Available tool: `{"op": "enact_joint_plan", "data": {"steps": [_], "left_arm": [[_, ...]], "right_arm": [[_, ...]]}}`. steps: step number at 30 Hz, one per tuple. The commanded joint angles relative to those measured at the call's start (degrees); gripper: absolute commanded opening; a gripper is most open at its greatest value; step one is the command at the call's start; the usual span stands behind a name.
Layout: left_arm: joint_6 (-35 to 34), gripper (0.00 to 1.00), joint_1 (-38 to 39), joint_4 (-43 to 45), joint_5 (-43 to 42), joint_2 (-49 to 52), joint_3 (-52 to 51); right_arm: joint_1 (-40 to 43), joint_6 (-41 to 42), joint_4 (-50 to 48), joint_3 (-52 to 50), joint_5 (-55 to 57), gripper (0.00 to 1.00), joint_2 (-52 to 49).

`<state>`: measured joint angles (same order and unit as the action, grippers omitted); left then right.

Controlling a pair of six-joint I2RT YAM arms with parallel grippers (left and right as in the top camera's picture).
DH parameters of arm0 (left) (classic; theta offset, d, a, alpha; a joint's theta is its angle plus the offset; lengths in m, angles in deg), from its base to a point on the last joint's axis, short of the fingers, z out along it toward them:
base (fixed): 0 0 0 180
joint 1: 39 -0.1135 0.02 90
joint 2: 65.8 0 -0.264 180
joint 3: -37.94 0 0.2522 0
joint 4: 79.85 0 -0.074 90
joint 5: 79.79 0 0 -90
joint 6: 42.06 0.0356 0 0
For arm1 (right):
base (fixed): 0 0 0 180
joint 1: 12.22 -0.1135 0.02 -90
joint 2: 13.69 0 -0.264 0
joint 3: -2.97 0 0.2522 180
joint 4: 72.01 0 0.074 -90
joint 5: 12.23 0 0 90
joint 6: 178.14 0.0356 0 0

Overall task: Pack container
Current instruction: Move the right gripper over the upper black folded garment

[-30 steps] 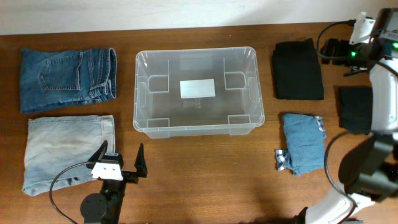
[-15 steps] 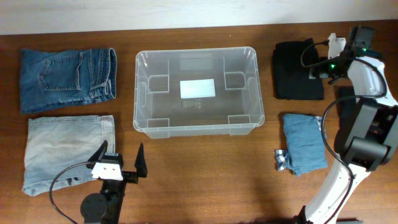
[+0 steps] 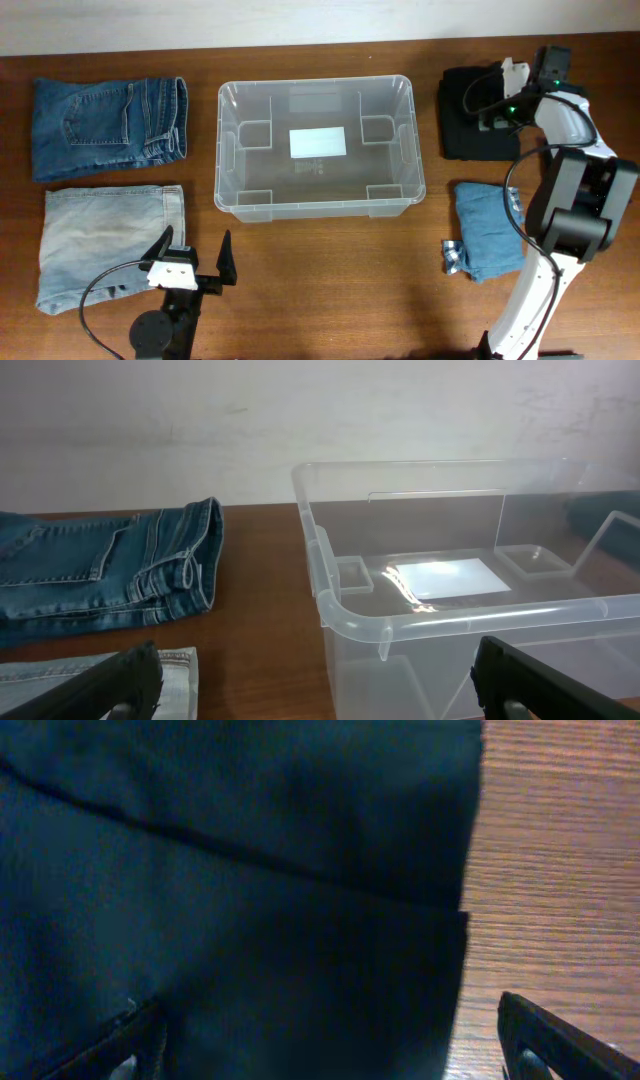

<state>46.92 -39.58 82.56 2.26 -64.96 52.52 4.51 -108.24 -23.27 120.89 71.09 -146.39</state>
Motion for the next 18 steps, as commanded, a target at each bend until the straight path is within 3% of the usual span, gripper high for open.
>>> {"op": "enact_joint_plan", "data": {"steps": [1,9,11,15,18], "left_arm": [[0.87,0.99,-0.33,-0.09,0.22,-0.44,-0.33],[0.87,0.99,-0.33,-0.07,0.20,-0.44,-0.33],[0.87,0.99,-0.33,-0.09,0.20,-0.44,-0.33],[0.87,0.99,-0.33,-0.09,0.20,-0.44,-0.33],[0.87,0.99,-0.33,-0.09,0.20,-0.44,-0.33]], "right_arm": [[-0.15,-0.90,0.04,1.36,1.42,0.98,-1.73],[-0.26,-0.87,0.72,1.27,1.36,1.00,-2.80],[-0.26,-0.52,0.76,1.27,1.36,0.90,-2.80],[-0.22,-0.44,1.64,1.27,1.09,0.58,-2.80],[-0.22,-0.42,2.32,1.27,1.09,0.47,-2.80]]}}
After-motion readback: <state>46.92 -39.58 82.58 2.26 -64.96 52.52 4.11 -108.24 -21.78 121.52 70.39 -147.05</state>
